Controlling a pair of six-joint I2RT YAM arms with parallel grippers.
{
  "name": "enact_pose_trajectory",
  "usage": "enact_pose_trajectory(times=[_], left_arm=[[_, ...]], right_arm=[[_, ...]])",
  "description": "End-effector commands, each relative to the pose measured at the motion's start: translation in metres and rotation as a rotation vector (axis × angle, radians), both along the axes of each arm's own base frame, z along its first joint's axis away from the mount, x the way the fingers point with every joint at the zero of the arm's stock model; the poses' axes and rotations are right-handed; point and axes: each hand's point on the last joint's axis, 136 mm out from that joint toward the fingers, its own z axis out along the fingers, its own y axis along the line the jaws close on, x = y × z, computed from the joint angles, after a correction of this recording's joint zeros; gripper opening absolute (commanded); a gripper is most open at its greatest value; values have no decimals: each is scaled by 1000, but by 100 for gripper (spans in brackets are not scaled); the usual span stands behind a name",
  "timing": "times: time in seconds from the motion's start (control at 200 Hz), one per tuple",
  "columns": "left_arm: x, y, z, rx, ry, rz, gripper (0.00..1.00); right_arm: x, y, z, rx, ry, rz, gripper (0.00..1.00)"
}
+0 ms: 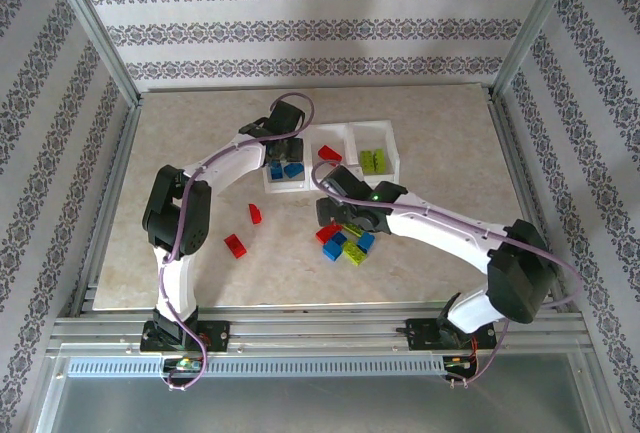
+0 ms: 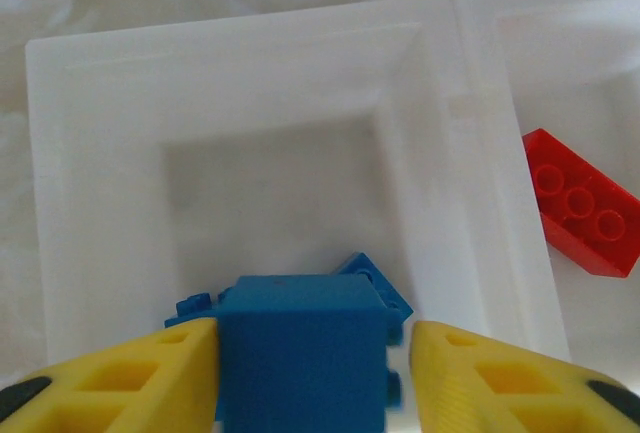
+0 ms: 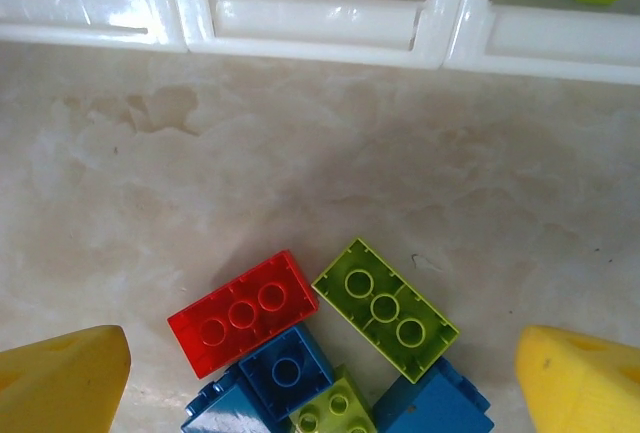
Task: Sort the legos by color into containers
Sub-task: Place the lego in the container, then pick up the lego from the center of the table.
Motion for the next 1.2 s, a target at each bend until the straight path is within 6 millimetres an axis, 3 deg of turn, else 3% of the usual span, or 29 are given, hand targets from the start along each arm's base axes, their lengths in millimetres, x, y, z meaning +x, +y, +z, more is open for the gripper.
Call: enact_pose_trajectory(times=[0.0,0.35,0.605,0.835,0.989,1.199], left_arm=[[4,10,8,14,-3,26,56],[-4,20,47,7,-75,41,72],[-29,43,82,-23,-149,83,100],[-64,79,91,-86,-198,178,100],[-89,105,95,-81,-226,234,100],[-116,126,99,-88,-269,278,100]], right_arm=[[-7,3,-11,-30,34,35,98],[-12,21,-22,-49,83,108,98],[-21,36,-37,-74,146,182,98],[-29,51,-52,-88,212,237,96],[-31,49,-62,-116,237,230,93],[-30,47,-74,-157,263,220,91]])
